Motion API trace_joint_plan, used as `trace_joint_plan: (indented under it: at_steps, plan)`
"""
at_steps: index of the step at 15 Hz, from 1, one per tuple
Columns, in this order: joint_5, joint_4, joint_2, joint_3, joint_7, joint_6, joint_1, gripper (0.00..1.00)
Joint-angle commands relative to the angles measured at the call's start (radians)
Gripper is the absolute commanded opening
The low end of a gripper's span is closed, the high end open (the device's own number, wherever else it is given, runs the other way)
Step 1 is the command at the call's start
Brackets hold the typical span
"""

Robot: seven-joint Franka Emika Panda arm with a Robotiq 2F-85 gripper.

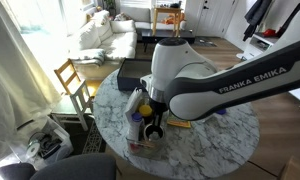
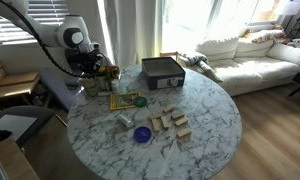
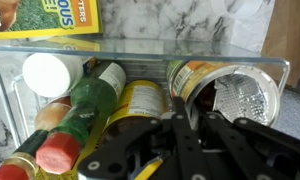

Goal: Remove the white bottle from the fridge box, then put the far right container and the left container in it

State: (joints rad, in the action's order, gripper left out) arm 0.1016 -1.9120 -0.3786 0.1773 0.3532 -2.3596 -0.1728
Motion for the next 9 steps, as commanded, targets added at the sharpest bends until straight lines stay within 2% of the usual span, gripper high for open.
trace_joint_plan:
  at_steps: [1, 8, 9]
  plan:
    - [0.031, 0.009, -0.019, -0.008, -0.035, -0.018, -0.003, 0.03]
    - [0.03, 0.012, -0.027, -0.01, -0.043, -0.018, 0.0, 0.03]
    - [0.028, 0.012, -0.027, -0.009, -0.041, -0.016, 0.001, 0.05]
